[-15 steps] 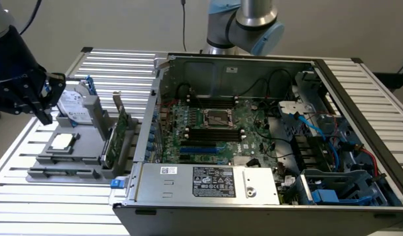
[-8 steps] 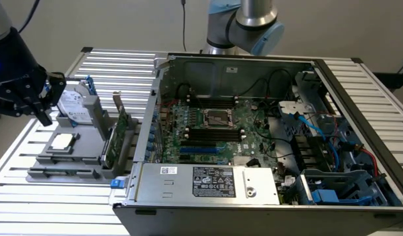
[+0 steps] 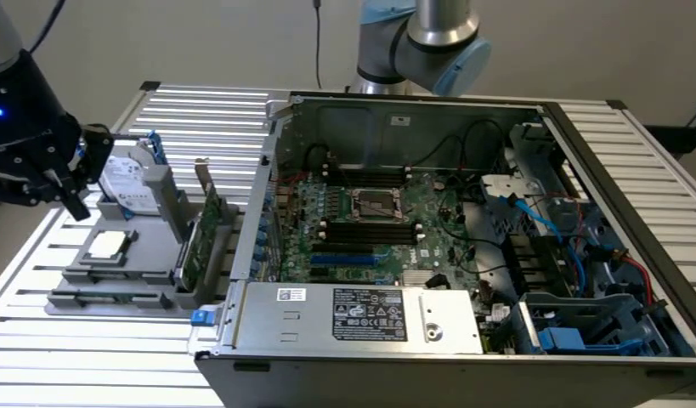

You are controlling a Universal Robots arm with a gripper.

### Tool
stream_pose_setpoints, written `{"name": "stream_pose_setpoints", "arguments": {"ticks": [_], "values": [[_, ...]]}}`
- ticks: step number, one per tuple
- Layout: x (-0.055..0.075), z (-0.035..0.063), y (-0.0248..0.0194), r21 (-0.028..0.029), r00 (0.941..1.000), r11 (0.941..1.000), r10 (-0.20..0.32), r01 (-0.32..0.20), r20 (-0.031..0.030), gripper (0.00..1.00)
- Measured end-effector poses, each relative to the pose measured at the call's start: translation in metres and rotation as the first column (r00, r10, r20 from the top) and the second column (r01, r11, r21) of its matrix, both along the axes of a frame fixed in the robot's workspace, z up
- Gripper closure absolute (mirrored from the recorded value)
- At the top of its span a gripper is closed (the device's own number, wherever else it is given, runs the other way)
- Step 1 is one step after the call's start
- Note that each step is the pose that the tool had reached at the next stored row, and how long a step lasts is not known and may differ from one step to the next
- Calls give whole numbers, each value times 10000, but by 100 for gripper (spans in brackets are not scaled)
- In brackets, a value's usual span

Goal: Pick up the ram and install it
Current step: 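Pick up the ram and move it above insertion slot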

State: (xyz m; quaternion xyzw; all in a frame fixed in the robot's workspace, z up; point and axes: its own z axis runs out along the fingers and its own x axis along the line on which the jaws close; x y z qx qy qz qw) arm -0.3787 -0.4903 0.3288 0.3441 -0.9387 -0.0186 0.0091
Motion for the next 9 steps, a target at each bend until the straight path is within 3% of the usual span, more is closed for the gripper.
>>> {"name": "stream_pose_setpoints", "arguments": {"ticks": [7,9], "values": [[0,-8,0,-180,9936,9934,1134,-1134,-3,89],[-1,-9,0,-236,9894,9892,1452,-1450,85,89]]}}
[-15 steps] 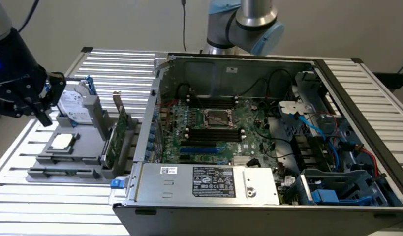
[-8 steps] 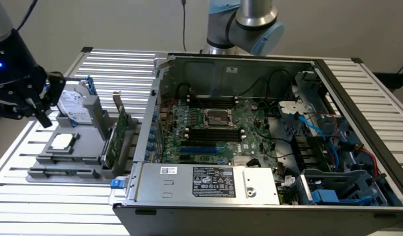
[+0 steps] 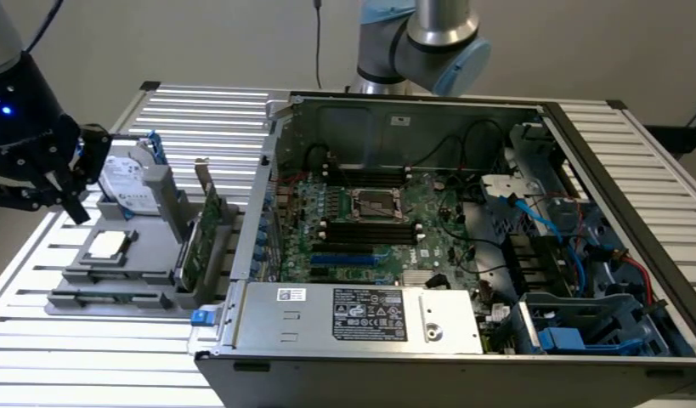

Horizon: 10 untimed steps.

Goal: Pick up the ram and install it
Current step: 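Pick up the ram and move it above insertion slot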

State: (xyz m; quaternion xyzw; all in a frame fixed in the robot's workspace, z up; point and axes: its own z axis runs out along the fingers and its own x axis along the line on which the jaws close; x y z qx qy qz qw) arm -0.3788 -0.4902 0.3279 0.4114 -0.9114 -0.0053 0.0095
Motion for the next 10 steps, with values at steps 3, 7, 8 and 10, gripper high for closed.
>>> {"name": "stream_pose_setpoints", "arguments": {"ticks": [3,7,8,10], "values": [[1,-5,0,-50,9987,9991,429,-428,279,89],[2,-25,0,-64,9933,9939,1100,-1099,362,89],[1,-31,-1,-65,9911,9918,1280,-1278,359,89],[1,-48,0,-65,9858,9865,1639,-1638,360,89]]}}
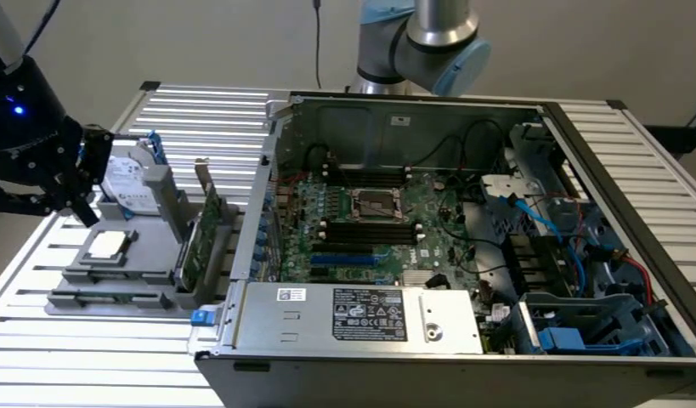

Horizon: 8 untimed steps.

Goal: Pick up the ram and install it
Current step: 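Pick up the ram and move it above insertion slot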

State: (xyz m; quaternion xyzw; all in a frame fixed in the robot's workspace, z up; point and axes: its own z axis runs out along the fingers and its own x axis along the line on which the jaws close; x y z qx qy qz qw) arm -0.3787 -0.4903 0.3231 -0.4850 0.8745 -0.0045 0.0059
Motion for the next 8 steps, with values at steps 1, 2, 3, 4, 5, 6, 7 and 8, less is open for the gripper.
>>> {"name": "stream_pose_setpoints", "arguments": {"ticks": [1,2,3,4,5,6,7,8], "values": [[0,-9,0,0,9998,9998,191,-191,0,89],[0,-17,0,0,9993,9993,370,-370,0,89],[0,-24,0,-1,9985,9985,550,-550,0,89],[0,-31,0,-1,9973,9973,729,-729,-2,89],[0,-38,1,0,9959,9959,909,-909,-2,89],[0,-46,0,0,9941,9941,1089,-1089,-3,89],[0,-53,0,0,9919,9919,1266,-1266,-5,89],[0,-60,0,0,9893,9893,1461,-1461,-8,89]]}}
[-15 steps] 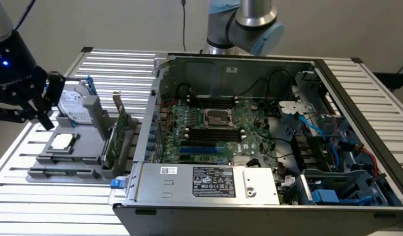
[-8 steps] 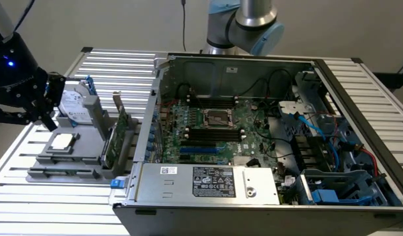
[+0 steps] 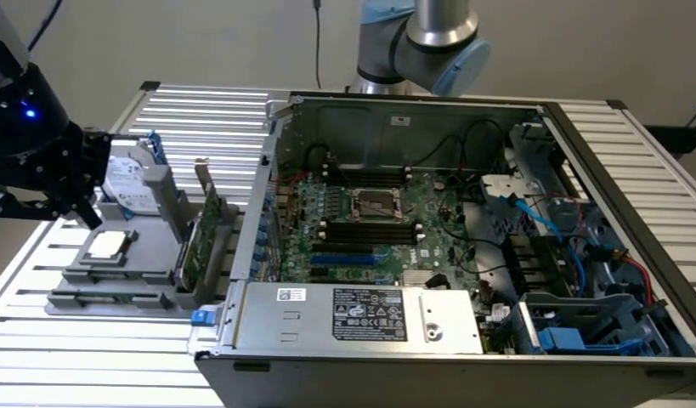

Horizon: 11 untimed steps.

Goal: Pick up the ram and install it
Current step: 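Pick up the ram and move it above insertion slot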

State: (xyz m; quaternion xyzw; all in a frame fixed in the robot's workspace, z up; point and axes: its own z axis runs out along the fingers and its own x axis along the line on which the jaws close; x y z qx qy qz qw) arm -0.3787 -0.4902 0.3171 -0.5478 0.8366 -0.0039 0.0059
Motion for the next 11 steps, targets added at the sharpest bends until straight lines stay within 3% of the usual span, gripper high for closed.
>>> {"name": "stream_pose_setpoints", "arguments": {"ticks": [5,11], "values": [[0,-35,0,1,9960,9960,898,-898,-8,89],[0,-76,0,2,9802,9802,1981,-1981,-19,89]]}}
